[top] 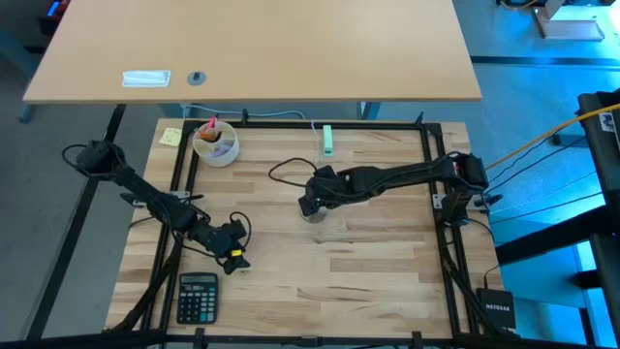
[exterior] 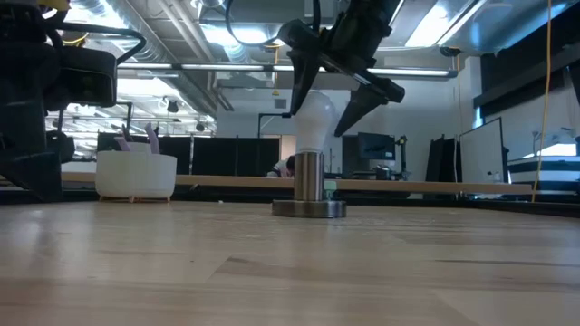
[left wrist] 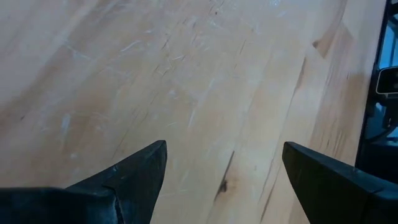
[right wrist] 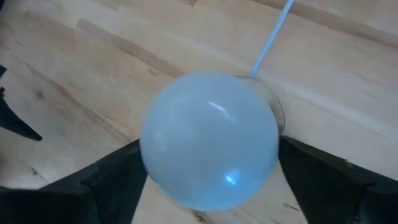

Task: Screw lightbulb
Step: Insert the lightbulb into the lamp

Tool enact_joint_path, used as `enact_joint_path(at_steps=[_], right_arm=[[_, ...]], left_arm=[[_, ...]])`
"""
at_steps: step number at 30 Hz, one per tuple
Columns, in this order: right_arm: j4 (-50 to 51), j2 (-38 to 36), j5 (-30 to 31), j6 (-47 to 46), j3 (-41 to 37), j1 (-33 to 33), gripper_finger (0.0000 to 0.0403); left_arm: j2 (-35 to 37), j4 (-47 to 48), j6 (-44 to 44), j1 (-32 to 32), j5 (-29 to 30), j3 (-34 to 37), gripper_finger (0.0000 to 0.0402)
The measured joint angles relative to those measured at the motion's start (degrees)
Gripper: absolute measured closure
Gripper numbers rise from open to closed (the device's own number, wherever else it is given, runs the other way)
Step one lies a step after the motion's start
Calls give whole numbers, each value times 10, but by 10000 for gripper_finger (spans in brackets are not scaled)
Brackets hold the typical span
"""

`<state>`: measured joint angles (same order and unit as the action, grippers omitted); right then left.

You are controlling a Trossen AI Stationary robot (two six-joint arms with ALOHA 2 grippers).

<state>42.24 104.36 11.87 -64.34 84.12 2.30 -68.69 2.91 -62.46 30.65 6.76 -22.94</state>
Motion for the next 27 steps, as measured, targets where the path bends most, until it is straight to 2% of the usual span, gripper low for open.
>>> enact_joint_path(at_steps=[5, 12, 17, 21, 25, 27], right_arm=[[1, 0, 6, 15, 1, -1, 6], [50, 0, 7, 74, 49, -1, 21], [105, -1, -15, 157, 108, -1, 22], [150, -2, -48, 318, 152, -6, 22], [149, -2, -148, 537, 169, -21, 22], [151, -2, -148, 647, 169, -21, 22]], left_arm=[[0, 0, -1, 0, 0, 0, 92], [0, -1, -5, 0, 0, 0, 92], [0, -1, -16, 0, 0, 0, 92], [0, -1, -28, 0, 0, 0, 92], [0, -1, -38, 0, 0, 0, 92], [0, -1, -46, 0, 0, 0, 92]])
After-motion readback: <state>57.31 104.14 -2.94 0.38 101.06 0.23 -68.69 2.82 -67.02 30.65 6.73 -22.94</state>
